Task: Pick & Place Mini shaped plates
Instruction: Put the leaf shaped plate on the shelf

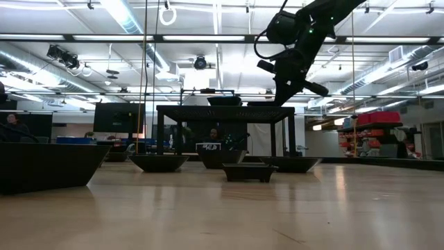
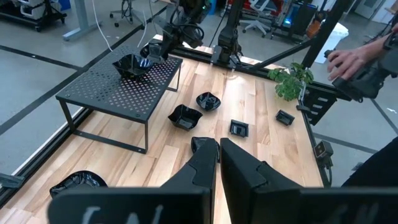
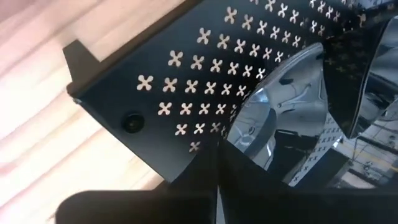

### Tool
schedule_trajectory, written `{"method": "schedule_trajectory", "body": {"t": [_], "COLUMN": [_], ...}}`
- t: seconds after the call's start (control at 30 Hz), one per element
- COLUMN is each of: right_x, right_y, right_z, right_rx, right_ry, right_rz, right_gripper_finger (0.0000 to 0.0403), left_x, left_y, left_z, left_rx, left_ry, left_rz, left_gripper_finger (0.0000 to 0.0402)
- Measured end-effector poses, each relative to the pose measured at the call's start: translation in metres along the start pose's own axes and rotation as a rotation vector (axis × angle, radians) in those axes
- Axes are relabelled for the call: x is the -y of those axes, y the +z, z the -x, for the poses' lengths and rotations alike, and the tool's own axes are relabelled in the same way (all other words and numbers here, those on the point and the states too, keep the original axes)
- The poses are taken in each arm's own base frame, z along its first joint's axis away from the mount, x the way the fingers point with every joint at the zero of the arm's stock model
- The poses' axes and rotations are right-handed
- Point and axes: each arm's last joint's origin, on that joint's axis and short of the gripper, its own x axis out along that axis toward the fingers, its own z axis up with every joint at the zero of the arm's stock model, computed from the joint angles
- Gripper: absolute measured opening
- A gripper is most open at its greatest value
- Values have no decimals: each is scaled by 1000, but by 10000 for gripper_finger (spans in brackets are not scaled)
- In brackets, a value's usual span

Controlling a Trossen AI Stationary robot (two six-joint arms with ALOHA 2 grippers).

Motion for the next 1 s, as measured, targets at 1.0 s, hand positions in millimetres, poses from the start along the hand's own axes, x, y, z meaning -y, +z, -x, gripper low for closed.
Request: {"method": "schedule_trajectory", "body": {"t": [1.0], "right_x": [2], "right_y": [-15], "right_z": [-1], "right_rx": [-13], "right_ry": [-12], "right_rz": [-13], "right_gripper_finger": [2], "left_x": [0], "left_y": [0], "left_z": [0], "left_rx": [0], "left_ry": [0], "left_rz": [0], "left_gripper_finger": [25]}}
